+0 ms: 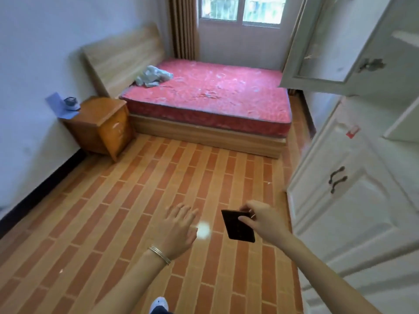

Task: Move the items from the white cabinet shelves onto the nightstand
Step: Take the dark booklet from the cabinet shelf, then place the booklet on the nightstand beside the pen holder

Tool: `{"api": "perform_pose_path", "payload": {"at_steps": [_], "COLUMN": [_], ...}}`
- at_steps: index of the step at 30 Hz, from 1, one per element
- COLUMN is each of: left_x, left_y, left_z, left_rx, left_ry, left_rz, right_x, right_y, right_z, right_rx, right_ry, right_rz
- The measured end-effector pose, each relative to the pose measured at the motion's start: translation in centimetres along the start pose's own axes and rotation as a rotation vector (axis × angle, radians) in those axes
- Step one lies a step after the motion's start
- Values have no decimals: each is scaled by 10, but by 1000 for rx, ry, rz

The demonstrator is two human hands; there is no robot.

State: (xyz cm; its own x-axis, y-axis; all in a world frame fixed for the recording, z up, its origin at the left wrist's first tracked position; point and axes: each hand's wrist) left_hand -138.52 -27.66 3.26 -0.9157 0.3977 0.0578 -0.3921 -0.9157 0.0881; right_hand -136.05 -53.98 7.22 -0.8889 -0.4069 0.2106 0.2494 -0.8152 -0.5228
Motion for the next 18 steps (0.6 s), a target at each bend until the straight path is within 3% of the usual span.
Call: {"api": "perform_pose_path", "payload": {"at_steps": [10,18], "left_x": [20,25], "left_y": [-201,-298], "left_z": [32,47], "left_rx": [-24,26], "left_ry": [57,78], "left_rz": [239,325], "right_x": [-180,-282], "right_y": [-142,-223], "right_z": [-32,-49], "right_rx": [5,-7], "right_ry": [-168,-203], "right_rz": [156,253]}}
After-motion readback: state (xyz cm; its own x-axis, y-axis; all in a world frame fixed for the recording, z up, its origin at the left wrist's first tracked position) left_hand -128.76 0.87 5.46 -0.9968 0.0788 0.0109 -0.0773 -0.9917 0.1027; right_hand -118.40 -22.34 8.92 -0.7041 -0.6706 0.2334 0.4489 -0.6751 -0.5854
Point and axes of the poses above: each hand's wrist, its own x-axis away from the middle knuckle, its own z-axis out of the back of the hand, y = z × x, and after that the axes turned 14 degrees about -y, right-handed
